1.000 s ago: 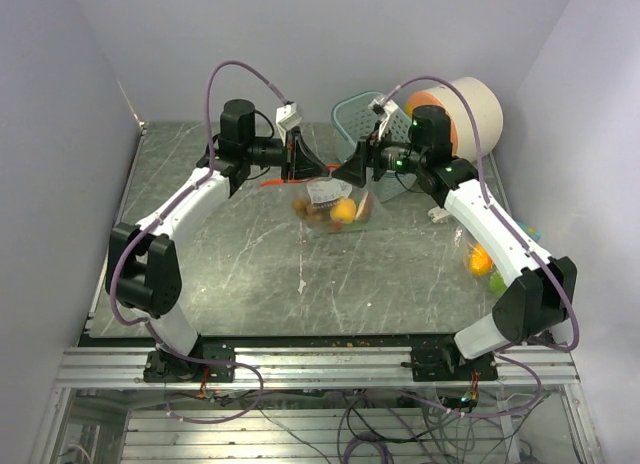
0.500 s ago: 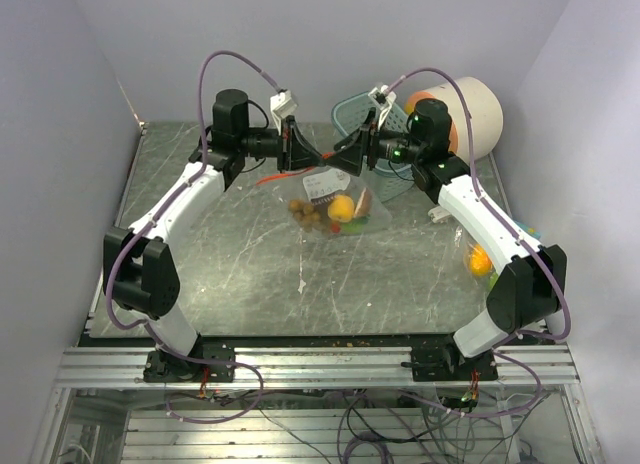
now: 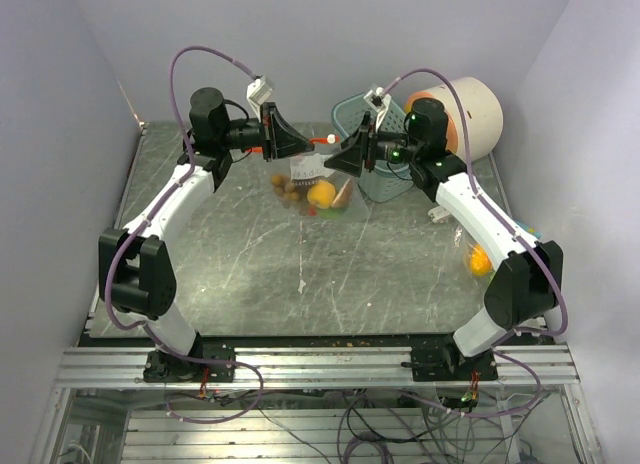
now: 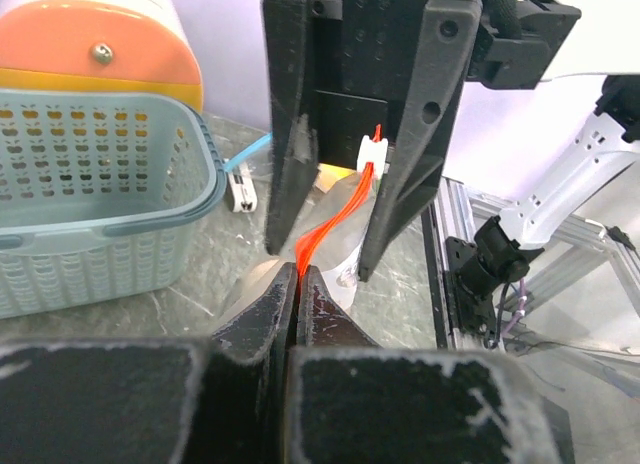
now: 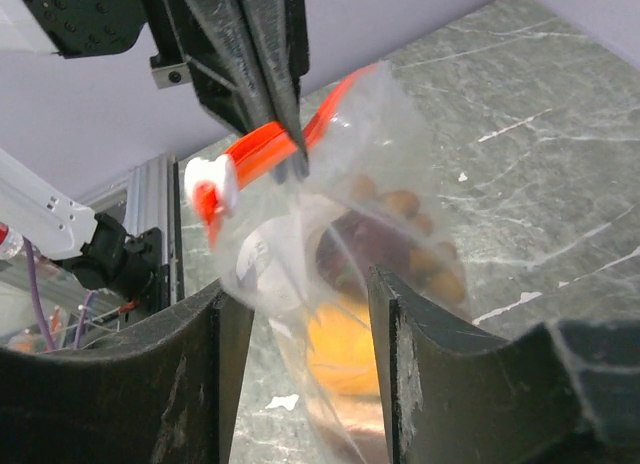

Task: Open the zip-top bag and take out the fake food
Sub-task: Pick up the zipper food storage bag at the center of the board, then unzip the zipper food storage bag at the center of the board.

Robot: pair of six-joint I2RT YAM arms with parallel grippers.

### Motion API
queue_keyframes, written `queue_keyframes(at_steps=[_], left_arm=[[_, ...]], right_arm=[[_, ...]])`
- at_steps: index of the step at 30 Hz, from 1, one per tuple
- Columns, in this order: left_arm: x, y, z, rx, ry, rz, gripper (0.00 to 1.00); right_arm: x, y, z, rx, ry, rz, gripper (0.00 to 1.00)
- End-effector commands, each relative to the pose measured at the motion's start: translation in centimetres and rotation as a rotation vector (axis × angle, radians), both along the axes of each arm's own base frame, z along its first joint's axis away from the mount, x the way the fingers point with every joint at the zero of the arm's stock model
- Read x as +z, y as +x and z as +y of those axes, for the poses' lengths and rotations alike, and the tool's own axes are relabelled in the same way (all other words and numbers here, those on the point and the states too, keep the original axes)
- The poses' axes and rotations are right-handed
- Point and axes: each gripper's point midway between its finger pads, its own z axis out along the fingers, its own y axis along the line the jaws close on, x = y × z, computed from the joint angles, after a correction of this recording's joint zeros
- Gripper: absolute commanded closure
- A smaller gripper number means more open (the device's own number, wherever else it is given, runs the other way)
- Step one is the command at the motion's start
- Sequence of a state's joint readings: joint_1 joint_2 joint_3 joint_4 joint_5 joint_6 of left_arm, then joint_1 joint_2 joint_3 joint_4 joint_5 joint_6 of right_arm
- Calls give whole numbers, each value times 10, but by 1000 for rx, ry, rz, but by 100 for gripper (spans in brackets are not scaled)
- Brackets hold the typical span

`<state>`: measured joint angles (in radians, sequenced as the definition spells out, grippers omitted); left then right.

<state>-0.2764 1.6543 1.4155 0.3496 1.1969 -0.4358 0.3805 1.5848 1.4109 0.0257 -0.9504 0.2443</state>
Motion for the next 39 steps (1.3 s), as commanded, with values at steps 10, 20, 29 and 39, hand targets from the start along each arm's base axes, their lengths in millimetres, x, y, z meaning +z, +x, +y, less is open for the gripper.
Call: queue_keyframes(at_steps=[10,20,29,39], left_arm=[[7,-19,5,-18,25,-62,93],[-10,-9,5,14,61,-16,93],[-15,0,4,21,79,-18,93],[15,-5,-6,16,-9,-105,52]], right_arm=[[16,13,7,21,14,-46,76],[22,2,5,44,17,-78,74],[18,-2,8,75,14,-67,100],[13,-1,12,103,18,-21,100]])
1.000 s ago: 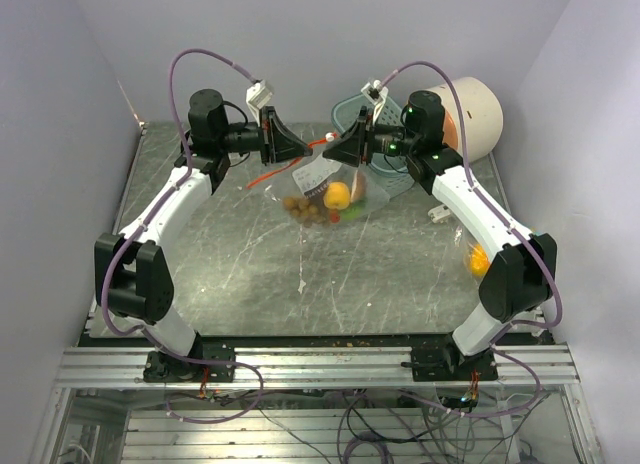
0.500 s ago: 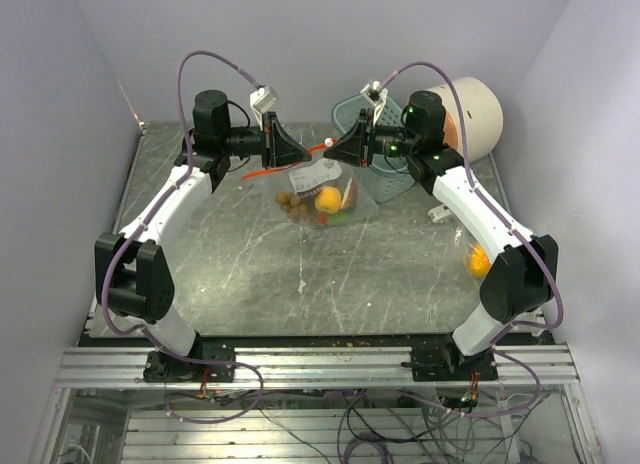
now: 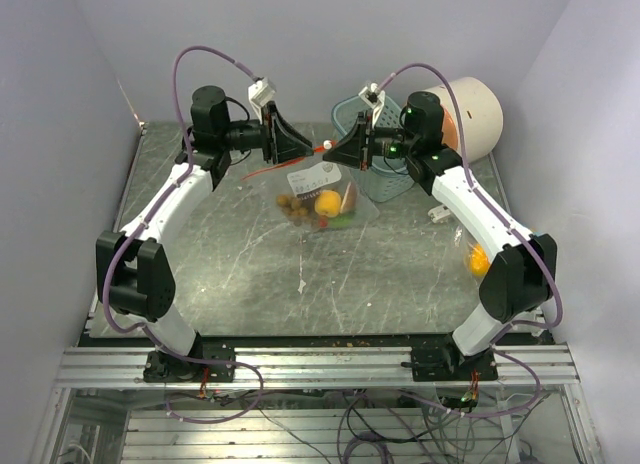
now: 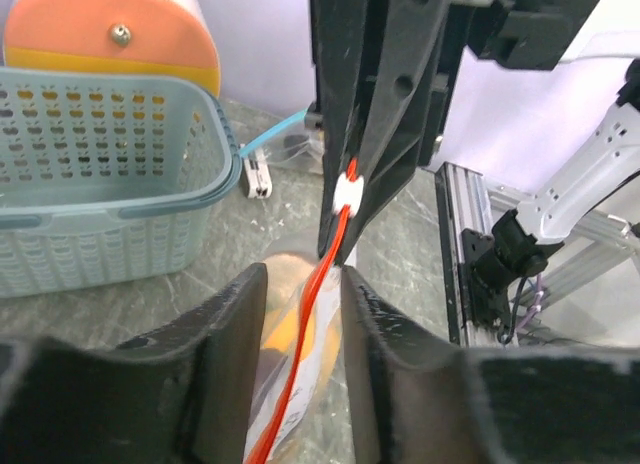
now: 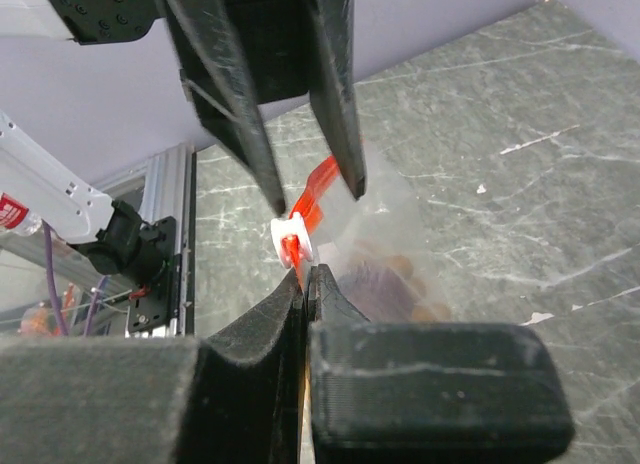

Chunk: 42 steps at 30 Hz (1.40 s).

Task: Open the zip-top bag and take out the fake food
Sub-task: Unzip the zipper food storage bag at the center of the board.

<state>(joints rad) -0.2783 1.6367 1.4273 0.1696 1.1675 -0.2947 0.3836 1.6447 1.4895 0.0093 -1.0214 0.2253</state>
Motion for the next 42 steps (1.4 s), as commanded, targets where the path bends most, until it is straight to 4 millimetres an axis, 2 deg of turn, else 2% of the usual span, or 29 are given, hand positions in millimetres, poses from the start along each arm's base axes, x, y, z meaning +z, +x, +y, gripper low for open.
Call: queue_keyframes(at_steps=[1,4,9,13,20,22,28,31,35,40,42], left_arm=[[33,-8,-13,-29,-69,-126,49],[38,-10,-26,-71,-79,-151,46],[50,-18,-39,-158,-160,-134,48],[57,-31,-38,-244,-222,-123,50],[44,-48,-31,-408,-239,-57,64],[36,-44,-31,-417,-211,-34,66],[29,-43,-30,-411,-203,-22,66],[25,-33,-24,-381,-218,16,65],[27,-13,-14,-324,-232,72,66],[32,-5,-13,-289,-212,93,71],[37,5,-10,-237,-230,100,71]], right_arm=[[6,-4,4,30,9,0,100],[3,-7,3,35,2,5,100],[4,-8,2,28,-5,-1,100],[4,-6,2,22,-14,0,100],[3,0,2,8,-24,0,100],[5,3,3,4,-23,-4,100],[6,8,5,-3,-21,-6,100],[8,8,5,-2,-17,-7,100],[13,8,4,-11,-18,-23,100],[17,9,3,-23,-23,-35,100],[20,8,2,-28,-21,-41,100]])
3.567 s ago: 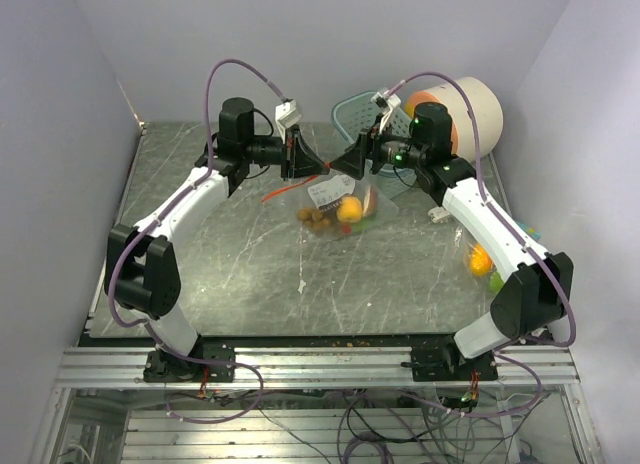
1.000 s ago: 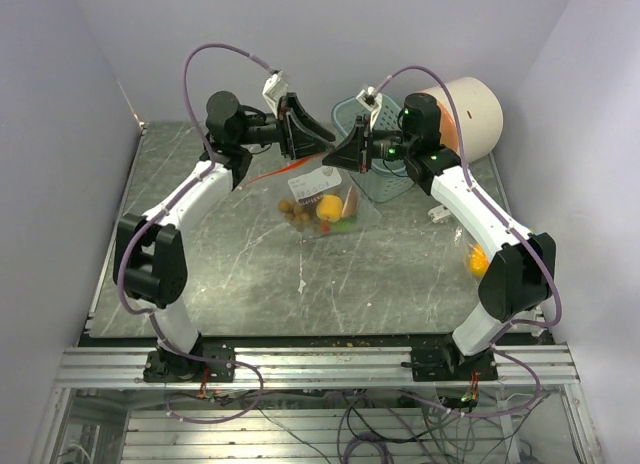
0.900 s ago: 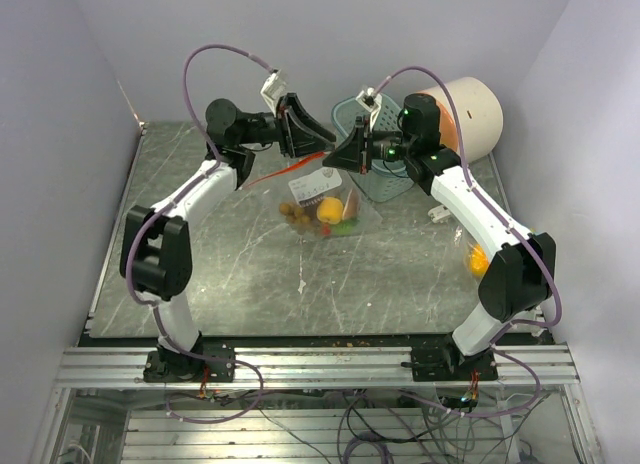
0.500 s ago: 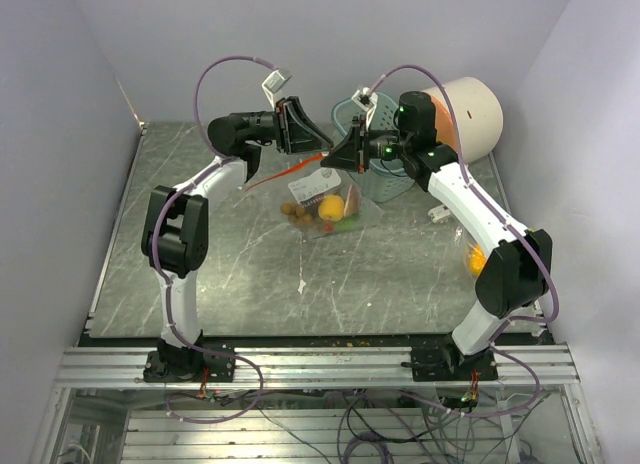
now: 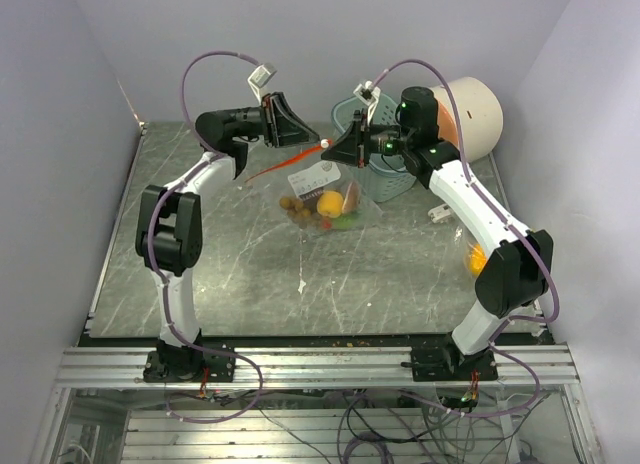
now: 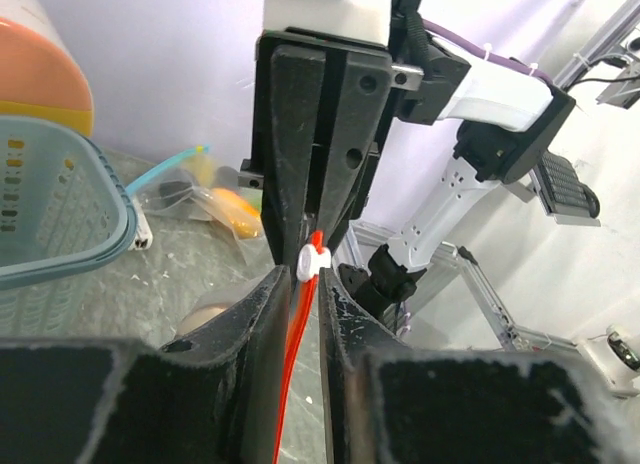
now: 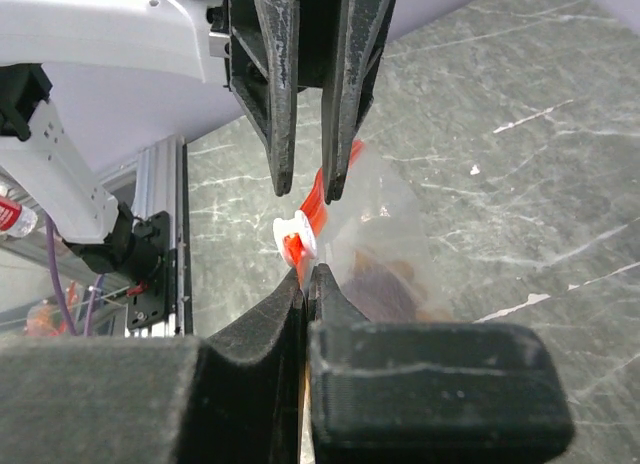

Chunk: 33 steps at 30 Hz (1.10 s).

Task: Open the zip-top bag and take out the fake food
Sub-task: Unzip the zipper food storage bag at the center of the board.

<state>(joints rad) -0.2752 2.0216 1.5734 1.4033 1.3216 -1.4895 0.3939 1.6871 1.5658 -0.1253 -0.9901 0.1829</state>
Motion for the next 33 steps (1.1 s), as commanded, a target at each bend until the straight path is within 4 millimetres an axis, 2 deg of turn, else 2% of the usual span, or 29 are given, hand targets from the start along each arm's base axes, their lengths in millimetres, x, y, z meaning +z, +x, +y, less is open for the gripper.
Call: queue_keyframes(at_steps=[1,4,5,7,12,16,22,28,33], left_arm=[[20,9,9,92,-27,-93,71],[23,50,22,290,31,-17,69],[18,67,27,389,95,-72,68],[11,82,34,499,222,-102,66],[15,62,30,435,180,-88,64],[12,42,21,395,166,-104,45],[8,10,-3,330,189,-211,31],[14,0,-9,328,177,-242,28],[24,-9,-10,283,121,-256,30]], right_arm=[[31,1,-2,-10,30,-93,100],[36,0,-3,-13,34,-103,100],[37,0,-3,-13,34,-105,100],[40,-2,-3,-13,38,-110,100],[45,-5,-5,-14,45,-118,100],[46,-8,-6,-12,48,-118,100],[43,-12,-4,8,67,-90,100],[44,-15,-2,19,72,-86,100],[44,-16,-3,20,68,-85,100]])
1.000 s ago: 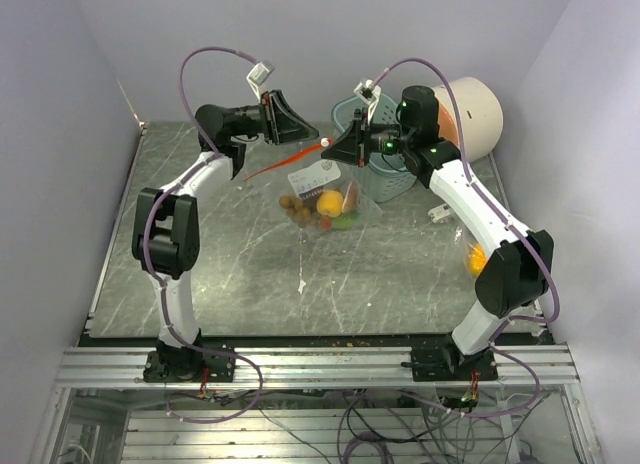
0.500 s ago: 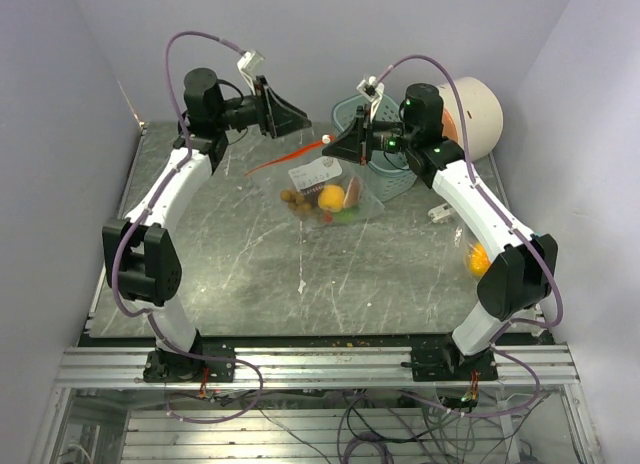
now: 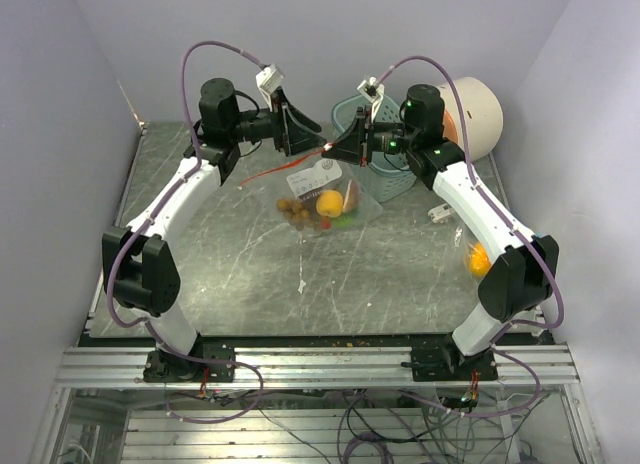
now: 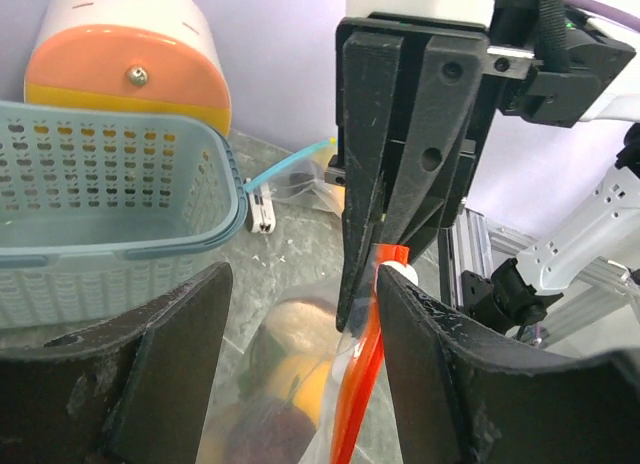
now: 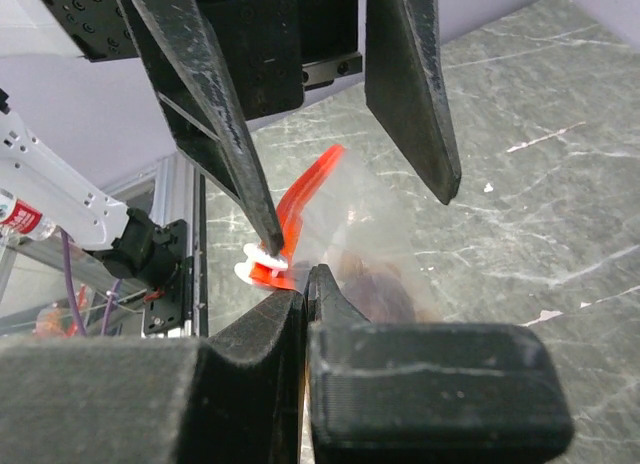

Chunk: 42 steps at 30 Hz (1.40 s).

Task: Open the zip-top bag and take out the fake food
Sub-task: Unzip the zipper food storage bag at the center of the board.

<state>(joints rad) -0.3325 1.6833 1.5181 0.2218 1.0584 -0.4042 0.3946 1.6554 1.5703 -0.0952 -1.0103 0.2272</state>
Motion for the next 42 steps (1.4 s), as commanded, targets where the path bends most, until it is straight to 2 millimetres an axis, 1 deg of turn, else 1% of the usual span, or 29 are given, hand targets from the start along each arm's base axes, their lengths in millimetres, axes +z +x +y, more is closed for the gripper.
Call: queue_keyframes(at_steps=[1,7,11,15,16,20,22,25,28,33,37,42], left_arm=[[21,-18,-2,-67,-54,-79,30],[44,-26,10,-84,-157,-130,32],[50,-36,13,-96,-176,-171,31],[55,-39,14,-92,-205,-187,28],[55,-39,14,-92,-207,-184,28],[43,-32,10,-85,-182,-174,28],[38,-30,7,-90,-165,-173,28],[35,-27,4,-93,-154,-170,28],[31,-27,4,-100,-150,-164,30],[25,-34,5,-118,-146,-159,34],[20,-36,7,-102,-132,-156,41],[22,-41,8,-111,-140,-148,44]], right_arm=[[23,-6,-2,2,32,-70,100],[23,-5,-3,-7,28,-64,100],[23,-5,-3,-13,24,-67,100],[23,-3,-1,-15,17,-67,100],[23,-4,0,-13,17,-66,100],[24,-7,5,-6,14,-67,100],[20,-9,10,1,-2,-63,100],[17,-10,16,8,-19,-65,100],[19,-11,20,17,-12,-66,100],[20,-9,22,19,-6,-61,100],[20,-8,23,18,-3,-61,100],[18,-6,23,14,-7,-55,100]])
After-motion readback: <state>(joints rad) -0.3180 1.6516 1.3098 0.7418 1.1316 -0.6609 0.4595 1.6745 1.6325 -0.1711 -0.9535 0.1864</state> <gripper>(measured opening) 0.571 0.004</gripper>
